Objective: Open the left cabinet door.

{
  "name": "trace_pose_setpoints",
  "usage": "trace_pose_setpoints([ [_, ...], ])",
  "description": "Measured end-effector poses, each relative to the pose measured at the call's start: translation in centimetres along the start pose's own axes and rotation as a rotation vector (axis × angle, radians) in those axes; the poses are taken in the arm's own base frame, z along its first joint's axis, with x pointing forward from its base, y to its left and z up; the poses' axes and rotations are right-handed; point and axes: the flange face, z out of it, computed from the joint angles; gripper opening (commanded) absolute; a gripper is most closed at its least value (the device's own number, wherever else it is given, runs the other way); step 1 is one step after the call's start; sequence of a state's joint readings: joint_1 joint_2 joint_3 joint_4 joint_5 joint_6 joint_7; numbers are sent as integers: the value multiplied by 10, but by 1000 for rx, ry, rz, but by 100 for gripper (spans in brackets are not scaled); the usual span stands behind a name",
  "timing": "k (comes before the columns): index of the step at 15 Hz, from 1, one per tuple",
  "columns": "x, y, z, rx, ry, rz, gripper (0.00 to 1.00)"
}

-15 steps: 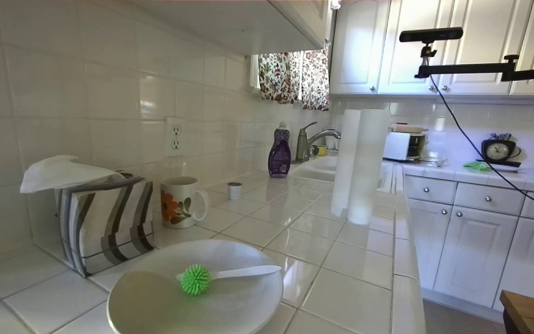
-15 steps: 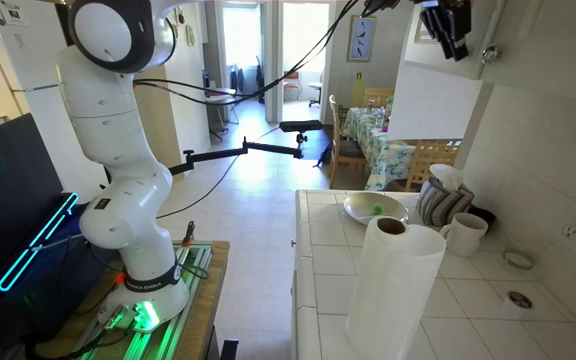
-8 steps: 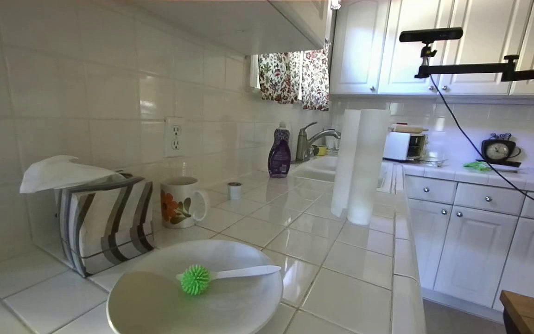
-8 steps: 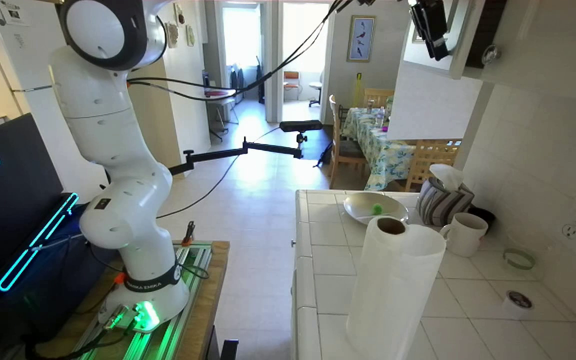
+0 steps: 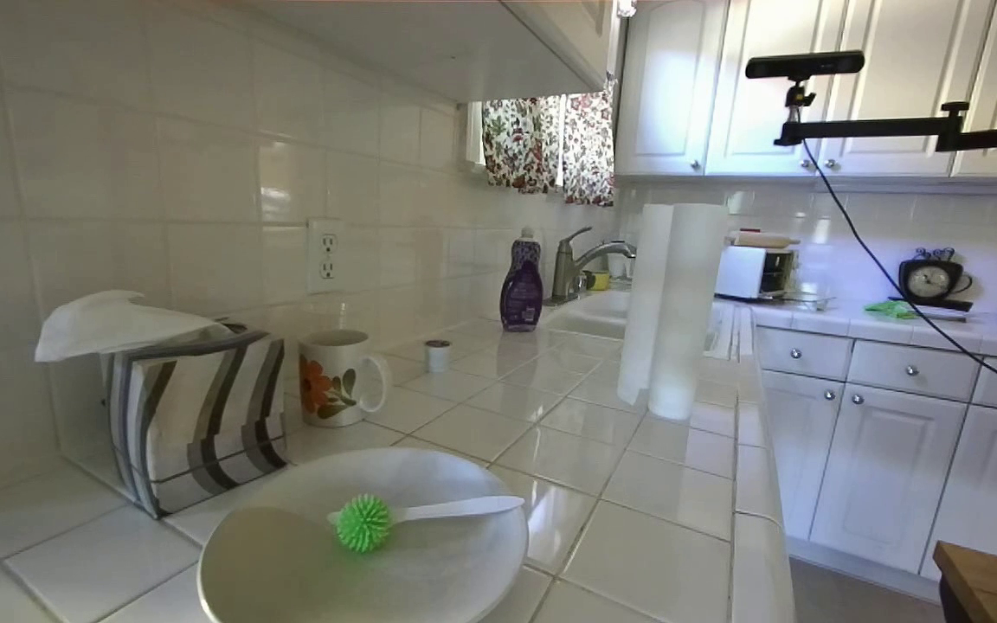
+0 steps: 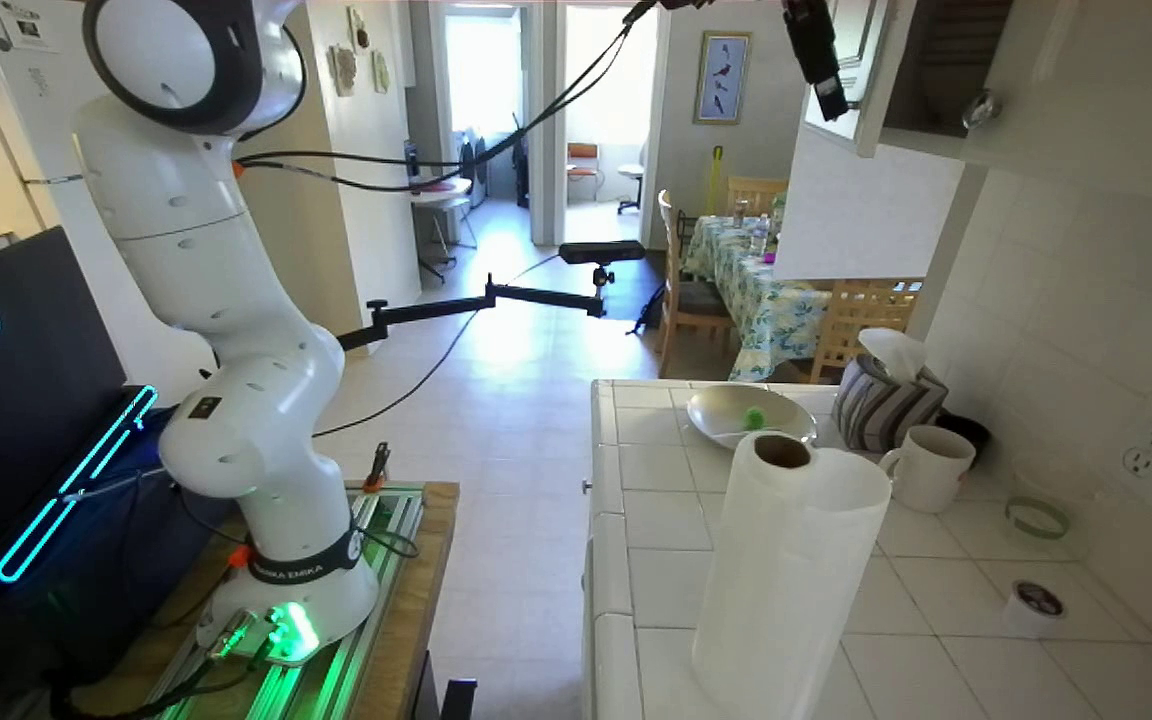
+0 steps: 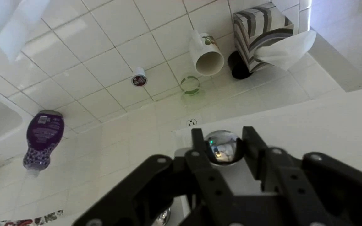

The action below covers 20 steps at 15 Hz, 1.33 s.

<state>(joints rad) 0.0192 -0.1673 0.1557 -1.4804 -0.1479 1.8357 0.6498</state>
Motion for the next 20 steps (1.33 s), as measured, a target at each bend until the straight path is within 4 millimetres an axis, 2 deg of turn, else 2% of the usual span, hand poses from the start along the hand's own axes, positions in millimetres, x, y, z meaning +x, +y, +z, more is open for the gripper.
trace_pose_setpoints([
  [9,-66,-19,-38,-100,-21,187,10],
  [20,-173,-87,-78,-269,123,470,10],
])
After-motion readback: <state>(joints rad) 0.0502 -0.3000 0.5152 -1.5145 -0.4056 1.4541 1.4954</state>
